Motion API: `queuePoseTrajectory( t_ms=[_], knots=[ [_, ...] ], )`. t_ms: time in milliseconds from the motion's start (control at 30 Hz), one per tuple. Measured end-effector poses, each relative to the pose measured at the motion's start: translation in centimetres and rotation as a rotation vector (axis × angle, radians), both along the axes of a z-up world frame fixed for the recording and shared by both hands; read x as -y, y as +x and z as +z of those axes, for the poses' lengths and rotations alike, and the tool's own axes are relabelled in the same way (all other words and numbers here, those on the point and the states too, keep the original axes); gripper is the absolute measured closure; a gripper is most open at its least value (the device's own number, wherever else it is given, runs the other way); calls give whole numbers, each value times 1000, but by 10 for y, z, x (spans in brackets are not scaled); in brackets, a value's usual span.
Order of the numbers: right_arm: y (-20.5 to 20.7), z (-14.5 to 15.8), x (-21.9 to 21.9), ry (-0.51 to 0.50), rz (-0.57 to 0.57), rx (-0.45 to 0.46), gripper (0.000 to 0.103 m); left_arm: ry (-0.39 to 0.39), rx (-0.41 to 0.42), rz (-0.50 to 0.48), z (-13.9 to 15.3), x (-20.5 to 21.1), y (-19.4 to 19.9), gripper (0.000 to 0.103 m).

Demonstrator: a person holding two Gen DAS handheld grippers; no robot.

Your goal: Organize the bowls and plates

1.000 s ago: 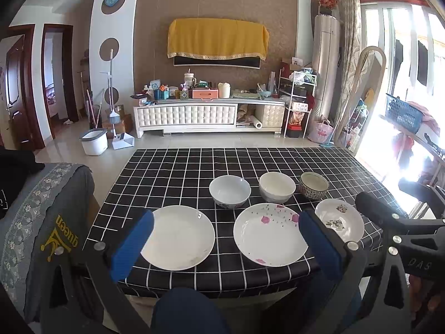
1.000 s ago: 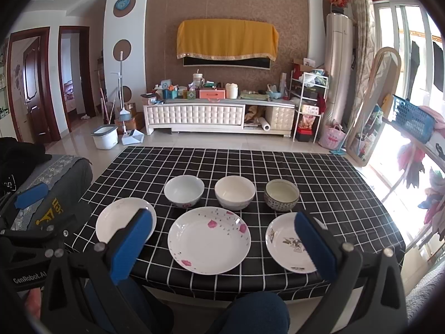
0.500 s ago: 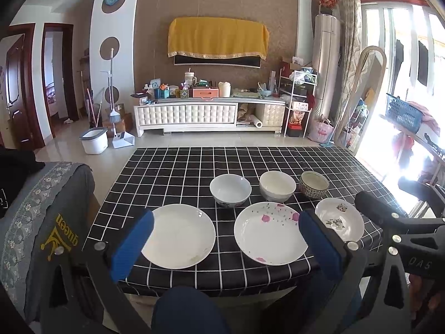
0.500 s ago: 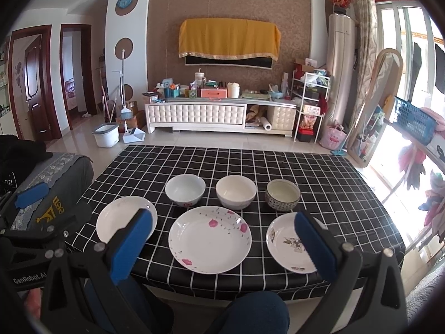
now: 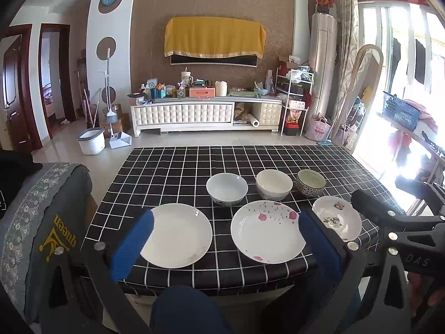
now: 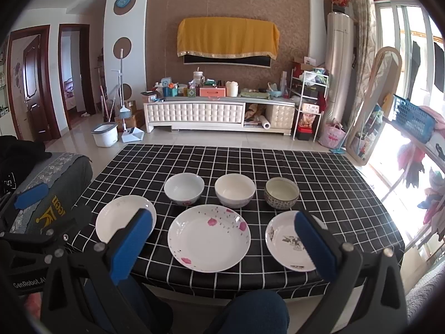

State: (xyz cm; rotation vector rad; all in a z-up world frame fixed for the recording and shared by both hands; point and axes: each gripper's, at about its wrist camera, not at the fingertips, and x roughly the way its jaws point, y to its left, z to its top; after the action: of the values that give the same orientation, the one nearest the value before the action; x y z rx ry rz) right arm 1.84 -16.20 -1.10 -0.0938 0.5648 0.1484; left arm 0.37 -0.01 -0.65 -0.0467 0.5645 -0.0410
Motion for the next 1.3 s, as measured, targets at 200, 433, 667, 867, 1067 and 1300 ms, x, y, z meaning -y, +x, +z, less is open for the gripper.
queuePoseTrajectory(
  t_ms=[200, 433, 667, 867, 1067, 1300],
  knots=[
    [-1, 0, 0, 1, 0, -1, 0, 1, 0, 5, -1, 1, -1, 0],
    [-2, -1, -1, 3, 2, -6, 0, 1, 0, 9, -1, 0, -2, 0],
    [-3, 0, -1, 6, 2, -7, 0, 5, 4, 5, 1, -1, -3, 0],
    [-3, 0, -1, 9, 3, -3, 0, -6, 7, 9, 2, -4, -4, 0],
    [2, 2, -1, 27, 13, 2, 0, 24, -13, 6, 4, -5, 3, 0],
    [22, 2, -18, 26, 79, -14, 0, 26, -37, 22, 2, -23, 19, 0]
  ],
)
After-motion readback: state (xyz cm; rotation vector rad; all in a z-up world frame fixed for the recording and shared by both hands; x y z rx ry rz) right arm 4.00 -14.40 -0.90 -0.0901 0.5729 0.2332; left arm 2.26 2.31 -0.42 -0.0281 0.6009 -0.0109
